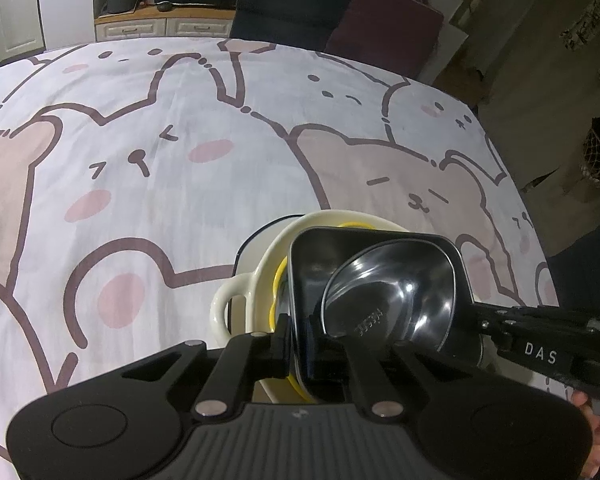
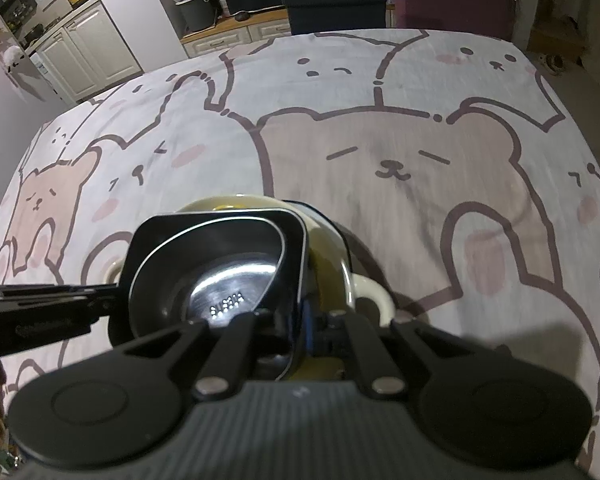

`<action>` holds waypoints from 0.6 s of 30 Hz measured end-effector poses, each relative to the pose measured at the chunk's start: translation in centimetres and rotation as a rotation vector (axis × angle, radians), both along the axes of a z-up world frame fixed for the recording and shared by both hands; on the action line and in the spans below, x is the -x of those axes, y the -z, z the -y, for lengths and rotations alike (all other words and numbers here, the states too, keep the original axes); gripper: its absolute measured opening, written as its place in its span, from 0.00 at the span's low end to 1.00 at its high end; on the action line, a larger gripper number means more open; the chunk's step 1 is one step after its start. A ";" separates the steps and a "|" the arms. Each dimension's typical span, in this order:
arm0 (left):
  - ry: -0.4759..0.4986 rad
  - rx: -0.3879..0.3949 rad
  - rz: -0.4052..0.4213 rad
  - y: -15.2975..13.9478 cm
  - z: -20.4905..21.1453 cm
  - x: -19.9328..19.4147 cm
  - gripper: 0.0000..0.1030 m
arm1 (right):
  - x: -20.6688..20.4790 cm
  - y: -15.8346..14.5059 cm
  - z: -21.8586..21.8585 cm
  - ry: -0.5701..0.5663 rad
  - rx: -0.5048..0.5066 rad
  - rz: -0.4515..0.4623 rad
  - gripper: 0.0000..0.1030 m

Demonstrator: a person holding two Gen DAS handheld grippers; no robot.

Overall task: Organize plates and bowls
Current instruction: 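Lower the square container into the cream bowl with both grippers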

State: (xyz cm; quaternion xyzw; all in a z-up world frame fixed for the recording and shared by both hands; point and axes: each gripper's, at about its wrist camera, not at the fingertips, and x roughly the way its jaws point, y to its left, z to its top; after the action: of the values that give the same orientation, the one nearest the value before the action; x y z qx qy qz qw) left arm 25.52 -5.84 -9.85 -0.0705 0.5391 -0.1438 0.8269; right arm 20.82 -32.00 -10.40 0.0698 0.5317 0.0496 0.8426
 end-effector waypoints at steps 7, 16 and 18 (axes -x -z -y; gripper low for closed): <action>0.002 -0.006 0.008 -0.4 0.0 0.3 0.09 | 0.3 -0.5 0.3 0.008 -0.004 0.009 0.08; -0.002 -0.004 0.022 -1.0 -0.3 0.8 0.09 | 1.0 -1.3 0.4 0.011 -0.010 0.028 0.08; -0.004 -0.002 0.027 -1.1 -0.3 1.0 0.09 | 1.2 -1.5 0.4 0.011 -0.010 0.030 0.09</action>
State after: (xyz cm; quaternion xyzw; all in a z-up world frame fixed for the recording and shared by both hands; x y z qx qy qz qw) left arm 24.57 -5.51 -8.73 -0.0687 0.5280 -0.1423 0.8344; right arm 19.66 -32.37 -8.91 0.0764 0.5183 0.0486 0.8504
